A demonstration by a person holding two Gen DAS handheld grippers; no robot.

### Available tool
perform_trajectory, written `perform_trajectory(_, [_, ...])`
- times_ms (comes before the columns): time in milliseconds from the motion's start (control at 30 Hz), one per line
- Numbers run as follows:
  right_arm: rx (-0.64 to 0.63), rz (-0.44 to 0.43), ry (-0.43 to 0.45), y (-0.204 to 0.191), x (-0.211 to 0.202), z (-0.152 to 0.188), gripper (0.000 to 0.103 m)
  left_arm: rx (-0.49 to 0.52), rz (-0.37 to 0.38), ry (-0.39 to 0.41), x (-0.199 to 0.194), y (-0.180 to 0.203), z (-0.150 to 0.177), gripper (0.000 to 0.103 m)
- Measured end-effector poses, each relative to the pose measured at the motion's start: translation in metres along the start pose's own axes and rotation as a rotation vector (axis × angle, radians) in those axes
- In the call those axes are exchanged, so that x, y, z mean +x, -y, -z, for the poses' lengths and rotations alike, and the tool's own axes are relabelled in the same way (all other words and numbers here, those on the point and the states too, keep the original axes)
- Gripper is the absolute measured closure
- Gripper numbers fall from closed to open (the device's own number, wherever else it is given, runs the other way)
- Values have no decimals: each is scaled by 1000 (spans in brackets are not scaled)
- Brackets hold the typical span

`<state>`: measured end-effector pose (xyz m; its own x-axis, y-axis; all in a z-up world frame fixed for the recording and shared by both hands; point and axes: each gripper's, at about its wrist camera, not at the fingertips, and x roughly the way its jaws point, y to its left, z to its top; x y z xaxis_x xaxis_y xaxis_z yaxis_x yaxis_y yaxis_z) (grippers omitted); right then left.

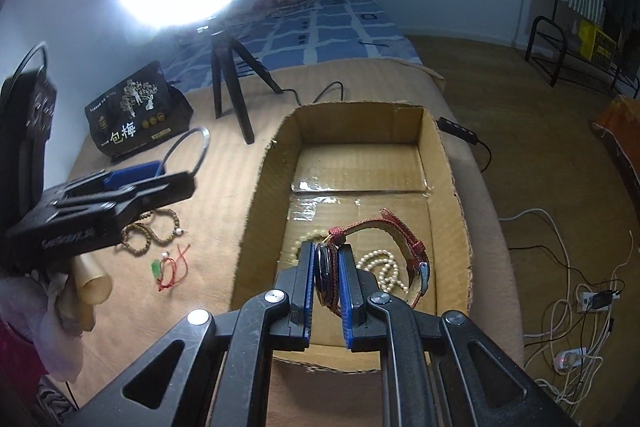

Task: Organize jewelry
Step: 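Carry the bangle and watch into the cardboard box and open both tools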

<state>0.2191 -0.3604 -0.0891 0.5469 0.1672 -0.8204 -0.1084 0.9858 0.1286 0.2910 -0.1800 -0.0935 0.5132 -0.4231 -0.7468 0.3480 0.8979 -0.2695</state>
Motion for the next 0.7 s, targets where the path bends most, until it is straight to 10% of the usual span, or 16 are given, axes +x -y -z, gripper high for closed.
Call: perform_trajectory(700, [12,-2,-32,19,23,2,94,61,-11,-28,58,37,-19,32])
